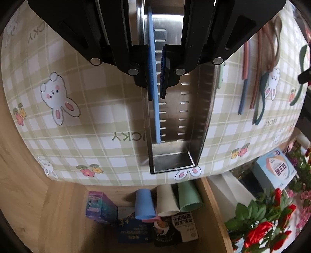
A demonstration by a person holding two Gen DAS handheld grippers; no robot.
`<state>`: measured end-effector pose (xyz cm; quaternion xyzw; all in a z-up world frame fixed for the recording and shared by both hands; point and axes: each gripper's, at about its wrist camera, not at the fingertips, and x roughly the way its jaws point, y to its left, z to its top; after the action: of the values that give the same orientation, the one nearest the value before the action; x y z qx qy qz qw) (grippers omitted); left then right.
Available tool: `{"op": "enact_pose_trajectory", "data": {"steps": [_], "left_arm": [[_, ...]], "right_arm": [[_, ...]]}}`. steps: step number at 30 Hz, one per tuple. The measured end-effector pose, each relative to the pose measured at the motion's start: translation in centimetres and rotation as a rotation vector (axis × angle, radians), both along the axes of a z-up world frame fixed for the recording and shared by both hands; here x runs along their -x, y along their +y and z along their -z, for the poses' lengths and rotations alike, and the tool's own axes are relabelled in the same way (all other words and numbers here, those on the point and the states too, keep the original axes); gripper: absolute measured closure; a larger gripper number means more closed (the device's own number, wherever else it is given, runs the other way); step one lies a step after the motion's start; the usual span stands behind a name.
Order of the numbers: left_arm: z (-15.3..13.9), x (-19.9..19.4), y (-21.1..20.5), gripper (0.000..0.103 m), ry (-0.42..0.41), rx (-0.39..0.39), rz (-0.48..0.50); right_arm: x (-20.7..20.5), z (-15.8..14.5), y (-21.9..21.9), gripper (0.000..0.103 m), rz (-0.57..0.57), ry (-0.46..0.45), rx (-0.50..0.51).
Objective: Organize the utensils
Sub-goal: 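Lift the blue chopstick with the right gripper, lower it into the steel tray, open, then carry the green spoon into the steel tray with the left gripper and open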
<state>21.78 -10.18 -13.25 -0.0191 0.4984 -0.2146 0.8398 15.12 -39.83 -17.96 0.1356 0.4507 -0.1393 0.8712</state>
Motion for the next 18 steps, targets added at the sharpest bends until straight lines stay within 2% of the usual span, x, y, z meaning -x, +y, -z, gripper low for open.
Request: {"op": "enact_pose_trajectory", "data": {"steps": [6,8,9,10,14,18], "left_arm": [[0.0,0.0,-4.1,0.087,0.011,0.001,0.042],[0.1,0.0,-6.0,0.087,0.022,0.006,0.06],[0.1,0.0,-7.0,0.087,0.027,0.009,0.071],[0.2,0.1,-7.8,0.087,0.029,0.011,0.079],[0.3,0.2,-12.0,0.087,0.044,0.023,0.121],[0.8,-0.1,-16.0,0.087,0.107,0.061,0.172]], "right_arm": [[1.7,-1.1,-1.2,0.093,0.021,0.02,-0.013],[2.4,-1.3,-1.8,0.077,0.026,0.019,-0.018],[2.7,-1.4,-2.0,0.057,0.03,0.013,-0.015],[3.1,-1.5,-2.3,0.053,0.034,0.006,-0.006],[4.5,-1.1,-3.9,0.05,0.057,0.014,-0.029],[5.8,-0.4,-5.8,0.044,0.1,0.023,-0.05]]}}
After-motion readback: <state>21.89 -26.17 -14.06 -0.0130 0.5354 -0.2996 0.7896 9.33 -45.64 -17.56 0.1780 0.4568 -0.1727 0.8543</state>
